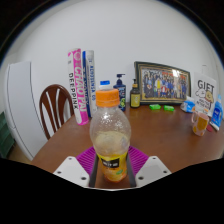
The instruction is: Pour water
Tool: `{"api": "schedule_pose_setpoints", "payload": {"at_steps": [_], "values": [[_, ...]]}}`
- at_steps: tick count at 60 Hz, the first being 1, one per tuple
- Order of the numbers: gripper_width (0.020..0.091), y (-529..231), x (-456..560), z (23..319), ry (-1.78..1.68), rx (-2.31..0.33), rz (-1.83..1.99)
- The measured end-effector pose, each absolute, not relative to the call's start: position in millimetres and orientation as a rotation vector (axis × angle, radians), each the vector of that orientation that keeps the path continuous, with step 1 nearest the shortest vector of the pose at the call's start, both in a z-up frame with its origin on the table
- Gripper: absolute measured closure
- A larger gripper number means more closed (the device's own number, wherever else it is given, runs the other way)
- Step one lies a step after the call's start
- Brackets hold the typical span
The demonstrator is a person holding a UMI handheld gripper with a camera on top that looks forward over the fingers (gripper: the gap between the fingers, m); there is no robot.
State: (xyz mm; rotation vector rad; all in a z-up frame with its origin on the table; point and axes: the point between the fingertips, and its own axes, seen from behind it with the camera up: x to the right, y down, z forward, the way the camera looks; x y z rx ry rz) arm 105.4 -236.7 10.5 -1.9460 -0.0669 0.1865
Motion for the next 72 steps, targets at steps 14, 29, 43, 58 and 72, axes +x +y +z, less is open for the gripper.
{"api": "schedule_pose_setpoints", "payload": {"at_steps": [14, 29, 43, 58, 72], "values": [[0.0849, -238, 110, 16, -0.082, -1.954, 0.174], [0.0850, -223, 125, 107, 0.065, -1.892, 0.479], [0.0853, -179, 200, 230, 0.530, -1.650, 1.143], [0.0850, -120, 338, 239, 0.976, -1.328, 1.630], [0.0852, -84, 426, 170, 1.362, -1.046, 1.937]]}}
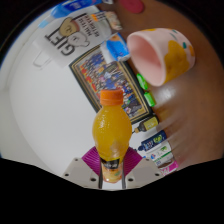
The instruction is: Pour water
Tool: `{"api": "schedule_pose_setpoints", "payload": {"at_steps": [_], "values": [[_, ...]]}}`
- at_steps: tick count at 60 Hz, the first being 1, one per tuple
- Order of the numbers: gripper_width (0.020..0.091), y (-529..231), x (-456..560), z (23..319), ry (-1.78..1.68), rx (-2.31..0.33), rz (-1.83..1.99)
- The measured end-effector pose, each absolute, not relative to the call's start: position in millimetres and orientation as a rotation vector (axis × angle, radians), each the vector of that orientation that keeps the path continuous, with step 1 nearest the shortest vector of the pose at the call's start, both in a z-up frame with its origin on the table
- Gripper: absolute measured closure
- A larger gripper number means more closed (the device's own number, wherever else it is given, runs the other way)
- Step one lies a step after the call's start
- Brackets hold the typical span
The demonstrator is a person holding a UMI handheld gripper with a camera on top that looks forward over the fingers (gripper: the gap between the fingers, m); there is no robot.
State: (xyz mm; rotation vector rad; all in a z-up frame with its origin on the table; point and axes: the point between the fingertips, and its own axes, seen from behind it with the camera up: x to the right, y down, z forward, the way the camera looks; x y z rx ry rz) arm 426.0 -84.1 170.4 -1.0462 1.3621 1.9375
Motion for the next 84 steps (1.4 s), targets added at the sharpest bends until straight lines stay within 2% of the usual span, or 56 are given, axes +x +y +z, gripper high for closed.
{"api": "schedule_pose_setpoints", "payload": {"at_steps": [9, 16, 21, 30, 36, 46, 52, 58, 63, 72, 82, 83, 84], "values": [[0.0851, -79, 439, 135, 1.482, -1.027, 1.992], [0.0852, -77, 439, 130, 1.491, -1.049, 2.014], [0.0852, -79, 437, 136, 1.452, -1.104, 1.997], [0.0851, -82, 436, 152, 1.184, -1.400, 1.764], [0.0850, -81, 457, 171, 0.929, -1.564, 1.468], [0.0854, -77, 538, 212, 0.526, -1.652, 0.881], [0.0851, -70, 596, 217, 0.350, -1.668, 0.517], [0.0852, -66, 651, 190, 0.257, -1.709, 0.222], [0.0853, -60, 690, 141, 0.217, -1.765, 0.075], [0.0854, -59, 719, 56, 0.198, -1.857, 0.015], [0.0852, -68, 731, -7, 0.202, -1.931, -0.022], [0.0836, -70, 731, -13, 0.206, -1.940, -0.022], [0.0839, -68, 732, -11, 0.208, -1.912, -0.019]]}}
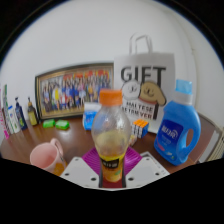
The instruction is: Pour water
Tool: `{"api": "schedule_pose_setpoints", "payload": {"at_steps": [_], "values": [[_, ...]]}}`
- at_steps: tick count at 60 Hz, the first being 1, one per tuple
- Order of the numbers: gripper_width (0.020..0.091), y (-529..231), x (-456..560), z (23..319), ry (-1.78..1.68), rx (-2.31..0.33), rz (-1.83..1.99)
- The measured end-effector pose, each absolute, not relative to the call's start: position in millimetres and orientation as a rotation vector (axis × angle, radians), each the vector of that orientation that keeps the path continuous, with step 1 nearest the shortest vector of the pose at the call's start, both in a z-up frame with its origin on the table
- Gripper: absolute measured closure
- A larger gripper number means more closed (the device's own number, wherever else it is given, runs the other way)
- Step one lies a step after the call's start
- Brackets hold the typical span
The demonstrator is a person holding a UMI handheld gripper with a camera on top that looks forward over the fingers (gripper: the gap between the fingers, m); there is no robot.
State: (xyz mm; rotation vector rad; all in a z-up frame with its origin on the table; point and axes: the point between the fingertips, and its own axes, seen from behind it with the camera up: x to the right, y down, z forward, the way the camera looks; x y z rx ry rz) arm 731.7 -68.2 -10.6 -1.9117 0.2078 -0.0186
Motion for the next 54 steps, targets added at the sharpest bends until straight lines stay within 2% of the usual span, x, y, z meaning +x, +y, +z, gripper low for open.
{"api": "schedule_pose_setpoints", "payload": {"at_steps": [7, 9, 16, 18, 23, 25, 29, 38, 54], "values": [[0.0848, -73, 733, -11, 0.213, -1.876, -0.040], [0.0821, -72, 733, -10, 0.206, -1.876, -0.049], [0.0653, -70, 730, -12, 0.183, -1.902, -0.078], [0.0589, -72, 731, -17, 0.190, -1.930, -0.081], [0.0229, -80, 728, -22, 0.200, -1.993, -0.082], [0.0279, -85, 728, -21, 0.204, -2.008, -0.089], [0.0236, -98, 727, -14, 0.211, -2.032, -0.108], [0.0249, -141, 707, 17, 0.205, -2.078, -0.136], [0.0250, -254, 642, 92, 0.161, -2.122, -0.225]]}}
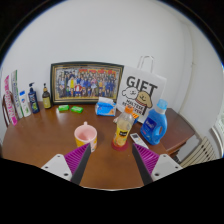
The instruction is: Pour water
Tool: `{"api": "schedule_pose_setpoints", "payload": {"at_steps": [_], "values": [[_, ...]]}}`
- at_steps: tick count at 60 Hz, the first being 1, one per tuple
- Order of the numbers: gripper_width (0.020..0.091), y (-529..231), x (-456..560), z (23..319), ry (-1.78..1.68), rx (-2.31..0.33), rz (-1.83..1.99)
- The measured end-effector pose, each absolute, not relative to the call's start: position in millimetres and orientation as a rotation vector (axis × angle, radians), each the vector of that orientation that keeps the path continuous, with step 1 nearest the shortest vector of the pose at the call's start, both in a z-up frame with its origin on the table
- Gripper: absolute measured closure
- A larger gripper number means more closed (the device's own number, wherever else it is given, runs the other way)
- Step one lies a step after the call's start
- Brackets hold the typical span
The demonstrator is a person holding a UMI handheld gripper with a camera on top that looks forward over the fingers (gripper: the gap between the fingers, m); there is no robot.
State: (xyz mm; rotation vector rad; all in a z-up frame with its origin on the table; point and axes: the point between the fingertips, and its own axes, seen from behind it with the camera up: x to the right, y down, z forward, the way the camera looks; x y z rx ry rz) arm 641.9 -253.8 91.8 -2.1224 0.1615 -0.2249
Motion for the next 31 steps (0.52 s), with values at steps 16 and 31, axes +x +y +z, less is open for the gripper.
{"api": "schedule_pose_setpoints", "payload": {"at_steps": [16, 31], "values": [[0.0249, -346, 568, 138, 0.105, -2.121, -0.205], [0.0249, -376, 547, 138, 0.172, -2.131, -0.175]]}}
